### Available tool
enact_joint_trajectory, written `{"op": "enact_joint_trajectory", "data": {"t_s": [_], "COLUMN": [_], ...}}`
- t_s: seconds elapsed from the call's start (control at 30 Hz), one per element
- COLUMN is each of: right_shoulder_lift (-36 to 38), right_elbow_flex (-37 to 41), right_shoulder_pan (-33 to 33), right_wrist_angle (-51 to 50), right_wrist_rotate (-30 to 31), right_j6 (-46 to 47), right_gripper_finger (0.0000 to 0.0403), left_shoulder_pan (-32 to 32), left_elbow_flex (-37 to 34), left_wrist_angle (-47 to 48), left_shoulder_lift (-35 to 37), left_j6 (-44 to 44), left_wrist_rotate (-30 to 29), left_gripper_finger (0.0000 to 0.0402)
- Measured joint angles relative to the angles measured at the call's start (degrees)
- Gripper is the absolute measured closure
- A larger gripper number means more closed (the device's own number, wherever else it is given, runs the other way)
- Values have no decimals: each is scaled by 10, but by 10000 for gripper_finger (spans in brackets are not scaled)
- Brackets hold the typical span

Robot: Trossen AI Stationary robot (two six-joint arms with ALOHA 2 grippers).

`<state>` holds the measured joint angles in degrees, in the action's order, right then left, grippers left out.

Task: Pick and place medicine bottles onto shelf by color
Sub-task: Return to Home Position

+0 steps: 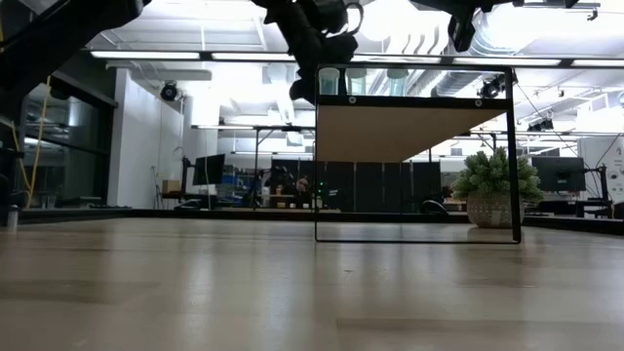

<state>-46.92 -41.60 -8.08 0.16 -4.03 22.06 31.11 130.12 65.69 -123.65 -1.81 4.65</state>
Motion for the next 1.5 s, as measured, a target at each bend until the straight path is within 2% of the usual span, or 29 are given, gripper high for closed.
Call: {"op": "enact_joint_trajectory", "data": {"t_s": [0.2,0.5,0.6,0.7,0.83,0.93,1.0,1.3,1.4,1.5], "right_shoulder_lift": [0,0,0,0,0,0,0,0,0,0], "right_elbow_flex": [0,0,0,0,0,0,0,0,0,0], "right_shoulder_pan": [0,0,0,0,0,0,0,0,0,0], "right_wrist_angle": [0,0,0,-3,-14,-25,-32,-49,-49,-47], "right_wrist_rotate": [0,0,0,0,0,-7,-8,-11,-23,-36], "right_j6": [-1,-12,-15,-16,-16,-16,-17,-28,-26,-23], "right_gripper_finger": [403,403,403,403,403,403,402,402,402,402], "left_shoulder_pan": [0,2,-16,-59,-138,-188,-213,-311,-334,-343], "left_elbow_flex": [49,47,47,46,27,-48,-127,-617,-722,-792], "left_wrist_angle": [-10,-34,-37,-43,-76,-122,-180,-598,-690,-725], "left_shoulder_lift": [2,65,95,130,176,224,265,509,587,664], "left_j6": [-12,-56,-57,-14,31,40,35,-88,-115,-115], "left_wrist_rotate": [0,34,39,23,-30,-62,-76,-107,-136,-130], "left_gripper_finger": [160,160,166,196,281,366,390,397,400,401]}}
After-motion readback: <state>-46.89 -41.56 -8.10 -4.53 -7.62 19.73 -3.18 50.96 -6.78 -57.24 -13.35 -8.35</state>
